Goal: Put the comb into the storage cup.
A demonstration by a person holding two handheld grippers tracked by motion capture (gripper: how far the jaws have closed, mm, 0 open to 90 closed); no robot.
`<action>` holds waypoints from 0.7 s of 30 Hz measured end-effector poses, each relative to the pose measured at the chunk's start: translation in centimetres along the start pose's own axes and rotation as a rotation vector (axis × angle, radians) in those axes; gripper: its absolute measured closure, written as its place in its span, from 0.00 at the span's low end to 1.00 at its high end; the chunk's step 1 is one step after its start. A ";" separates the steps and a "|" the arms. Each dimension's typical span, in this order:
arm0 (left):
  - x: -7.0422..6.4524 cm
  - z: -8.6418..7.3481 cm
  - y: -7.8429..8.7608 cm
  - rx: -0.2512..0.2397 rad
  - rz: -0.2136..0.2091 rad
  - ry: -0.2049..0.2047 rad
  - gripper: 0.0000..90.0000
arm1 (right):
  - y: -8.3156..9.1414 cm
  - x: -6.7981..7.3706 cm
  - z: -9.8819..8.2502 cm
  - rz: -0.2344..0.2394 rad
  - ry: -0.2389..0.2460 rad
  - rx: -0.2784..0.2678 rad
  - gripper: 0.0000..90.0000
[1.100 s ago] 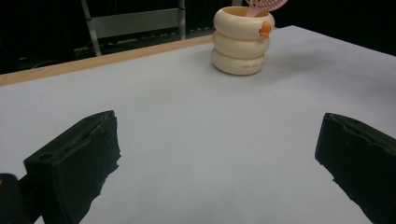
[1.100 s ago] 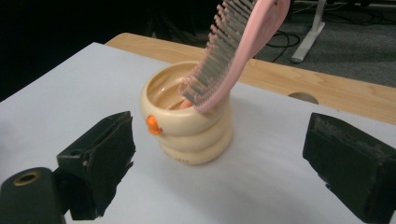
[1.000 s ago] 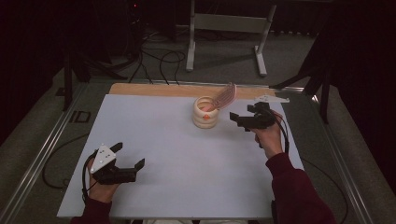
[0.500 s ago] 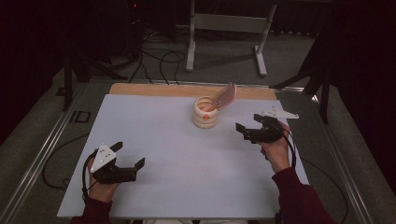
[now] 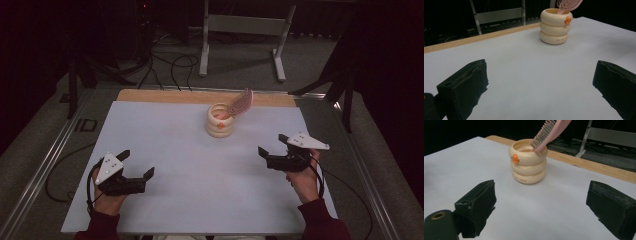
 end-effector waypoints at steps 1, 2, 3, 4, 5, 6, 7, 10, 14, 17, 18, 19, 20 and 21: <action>0.0 0.0 0.0 -0.002 0.000 0.001 0.01 | 0.2 0.0 -0.3 0.001 0.003 -0.005 0.09; 0.0 0.1 0.0 -0.003 0.001 -0.001 0.01 | 0.5 0.1 -0.5 0.001 0.001 -0.005 0.09; 0.0 0.1 0.0 -0.005 0.002 -0.001 0.01 | 0.7 0.1 -0.7 -0.005 0.006 -0.010 0.09; 0.0 0.1 0.0 -0.005 0.003 -0.003 0.01 | 0.9 0.1 -1.0 -0.004 0.004 -0.017 0.09; 0.0 0.1 0.0 -0.006 0.004 -0.004 0.01 | 1.1 0.2 -1.2 -0.005 -0.005 -0.019 0.09; 0.0 0.1 0.0 -0.006 0.004 -0.003 0.01 | 1.3 0.3 -1.3 -0.001 -0.007 -0.025 0.09; 0.0 0.1 0.0 -0.007 0.004 -0.006 0.01 | 1.5 0.3 -1.5 0.001 -0.008 -0.031 0.09; 0.0 0.2 0.0 -0.007 0.007 -0.013 0.01 | 1.9 0.6 -1.9 0.009 0.009 -0.047 0.09; 0.1 0.2 0.2 -0.011 0.013 -0.021 0.01 | 2.4 0.8 -2.5 0.041 -0.014 -0.073 0.09; 0.1 0.3 0.2 -0.018 0.017 -0.015 0.01 | 2.5 0.7 -3.0 0.028 -0.013 -0.075 0.09; 0.1 0.2 0.2 -0.016 0.018 -0.017 0.01 | 2.5 0.7 -3.1 0.031 -0.016 -0.076 0.09; 0.2 0.2 0.2 -0.013 0.019 -0.019 0.01 | 2.5 0.8 -3.3 0.030 -0.013 -0.075 0.09; 0.2 0.2 0.2 -0.013 0.020 -0.019 0.00 | 2.5 0.8 -3.4 0.022 -0.001 -0.074 0.09; 0.2 0.2 0.2 -0.013 0.020 -0.019 0.01 | 2.5 0.8 -3.4 0.022 -0.001 -0.074 0.09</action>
Point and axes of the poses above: each handheld gripper's, and its own axes: y roughly backward along the jaws, z roughly out of its top, x roughly to its left, the point moved 6 cm from there along -y, roughly forward along the jaws, and after that the axes turned 4 degrees about -y, right-handed, at the moved point
